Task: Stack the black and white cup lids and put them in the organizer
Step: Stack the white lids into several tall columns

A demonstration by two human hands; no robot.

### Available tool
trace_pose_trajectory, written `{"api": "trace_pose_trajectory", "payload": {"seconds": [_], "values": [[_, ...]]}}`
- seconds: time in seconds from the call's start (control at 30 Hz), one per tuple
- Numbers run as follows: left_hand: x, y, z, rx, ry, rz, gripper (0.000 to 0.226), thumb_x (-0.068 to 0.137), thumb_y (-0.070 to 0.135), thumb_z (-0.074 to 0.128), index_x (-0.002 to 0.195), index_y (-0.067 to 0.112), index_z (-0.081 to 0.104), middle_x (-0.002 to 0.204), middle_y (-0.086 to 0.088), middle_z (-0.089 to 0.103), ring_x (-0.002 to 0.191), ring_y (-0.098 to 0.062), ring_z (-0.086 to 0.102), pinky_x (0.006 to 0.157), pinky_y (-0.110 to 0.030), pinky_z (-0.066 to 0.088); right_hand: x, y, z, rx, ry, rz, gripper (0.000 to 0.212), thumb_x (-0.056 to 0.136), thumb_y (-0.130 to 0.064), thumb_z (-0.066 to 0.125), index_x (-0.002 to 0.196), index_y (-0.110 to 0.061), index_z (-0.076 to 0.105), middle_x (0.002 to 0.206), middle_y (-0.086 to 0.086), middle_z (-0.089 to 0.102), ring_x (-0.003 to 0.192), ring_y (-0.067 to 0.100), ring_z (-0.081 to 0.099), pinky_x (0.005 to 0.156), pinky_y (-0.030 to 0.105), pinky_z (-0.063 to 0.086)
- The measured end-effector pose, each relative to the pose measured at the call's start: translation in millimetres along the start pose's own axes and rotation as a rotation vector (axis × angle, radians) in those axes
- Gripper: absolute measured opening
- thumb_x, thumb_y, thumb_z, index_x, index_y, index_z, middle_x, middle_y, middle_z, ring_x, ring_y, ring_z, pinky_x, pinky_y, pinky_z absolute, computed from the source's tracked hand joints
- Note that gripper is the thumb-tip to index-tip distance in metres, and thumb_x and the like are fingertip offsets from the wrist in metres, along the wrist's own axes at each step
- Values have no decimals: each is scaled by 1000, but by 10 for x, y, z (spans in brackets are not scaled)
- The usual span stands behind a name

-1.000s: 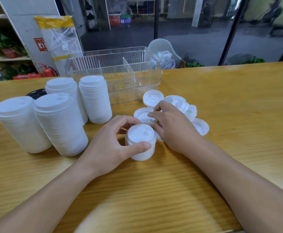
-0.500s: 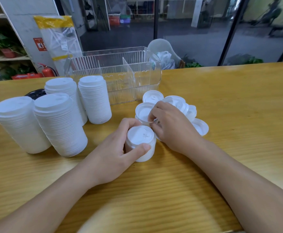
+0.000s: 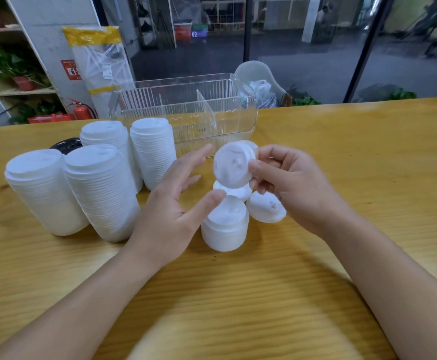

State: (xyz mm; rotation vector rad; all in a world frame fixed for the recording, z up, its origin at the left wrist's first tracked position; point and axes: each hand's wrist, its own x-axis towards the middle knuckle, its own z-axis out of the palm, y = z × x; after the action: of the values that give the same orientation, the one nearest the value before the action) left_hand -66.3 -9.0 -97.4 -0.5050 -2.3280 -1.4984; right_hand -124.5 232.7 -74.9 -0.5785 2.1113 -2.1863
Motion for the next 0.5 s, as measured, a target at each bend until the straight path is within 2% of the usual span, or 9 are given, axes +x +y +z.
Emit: {"api": "trace_pose_trajectory", "payload": {"seconds": [0.1, 0.23, 0.4, 0.5], "values": [[5, 11, 22, 3, 14, 8, 75, 95, 39, 84, 162, 31, 50, 159, 15, 57, 152, -12, 50, 120, -40, 46, -12, 8, 42, 117, -105, 90, 27, 104, -6, 67, 127, 8, 65, 82, 19, 69, 74, 21, 66, 69, 30, 51], [10, 23, 7, 103, 69, 58, 77, 88, 43, 90, 157, 30, 57, 149, 12, 59, 145, -19, 55, 112, -40, 52, -25, 5, 66, 134, -176, 133, 24, 101, -6, 69, 124, 1, 67, 88, 21, 66, 73, 20, 61, 74, 33, 45], [6, 32, -12, 168, 93, 75, 70, 85, 44, 92, 148, 31, 64, 144, 13, 60, 141, -18, 57, 106, -37, 53, -41, 11, 59, 100, -227, 151, 20, 101, -9, 72, 120, -4, 72, 97, 19, 68, 69, 17, 55, 77, 37, 38], [9, 18, -41, 107, 110, 34, 66, 83, 39, 95, 143, 33, 66, 141, 10, 63, 137, -19, 60, 107, -41, 54, -35, -12, -5, -32, -150, 90, 21, 106, -19, 68, 118, -3, 75, 103, 7, 80, 73, 15, 60, 70, 27, 44]]}}
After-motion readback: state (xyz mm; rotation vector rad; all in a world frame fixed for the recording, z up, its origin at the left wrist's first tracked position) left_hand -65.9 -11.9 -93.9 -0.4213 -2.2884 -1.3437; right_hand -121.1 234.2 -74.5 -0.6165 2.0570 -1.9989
